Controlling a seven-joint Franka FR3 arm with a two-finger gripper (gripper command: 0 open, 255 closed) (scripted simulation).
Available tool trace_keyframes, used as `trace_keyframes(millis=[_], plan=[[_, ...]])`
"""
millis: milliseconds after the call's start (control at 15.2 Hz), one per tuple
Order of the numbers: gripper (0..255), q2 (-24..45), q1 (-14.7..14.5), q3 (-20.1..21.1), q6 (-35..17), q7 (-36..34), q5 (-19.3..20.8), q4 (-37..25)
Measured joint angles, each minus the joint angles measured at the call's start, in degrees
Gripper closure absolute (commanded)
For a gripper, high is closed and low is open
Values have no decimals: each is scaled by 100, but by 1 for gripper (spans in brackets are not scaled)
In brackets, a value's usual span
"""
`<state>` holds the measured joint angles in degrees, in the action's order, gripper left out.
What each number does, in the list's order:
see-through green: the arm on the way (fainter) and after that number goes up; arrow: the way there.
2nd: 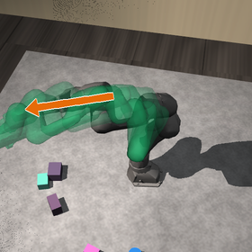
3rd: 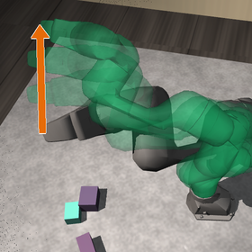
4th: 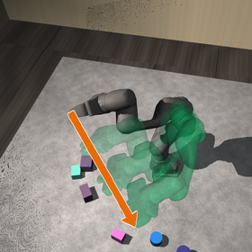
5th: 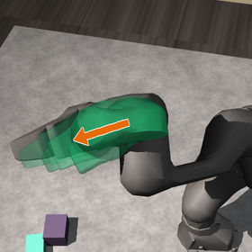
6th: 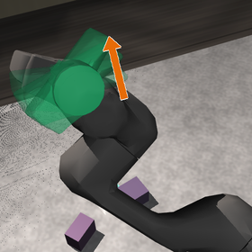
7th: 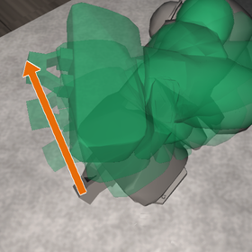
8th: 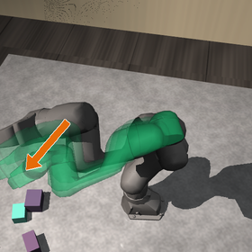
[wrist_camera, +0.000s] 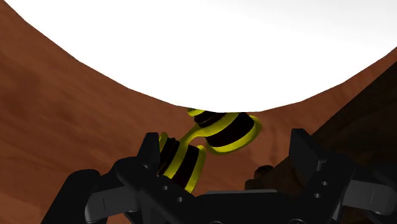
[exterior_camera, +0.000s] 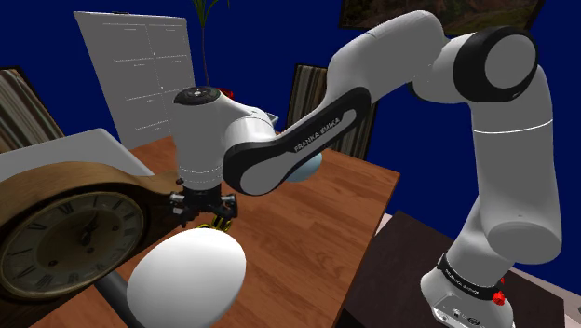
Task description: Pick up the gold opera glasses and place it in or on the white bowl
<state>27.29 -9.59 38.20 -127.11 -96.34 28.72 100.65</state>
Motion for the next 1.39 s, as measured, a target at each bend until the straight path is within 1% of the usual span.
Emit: trace_keyframes(millis=[462, 858, 924, 1386], plan=[[0, 396, -168, -206, -278, -199, 297, -63], [0, 429, -187, -223, -304, -221, 323, -64], [255, 429, -187, -223, -304, -221, 323, -64], [255, 430, -189, -222, -305, -222, 324, -67]])
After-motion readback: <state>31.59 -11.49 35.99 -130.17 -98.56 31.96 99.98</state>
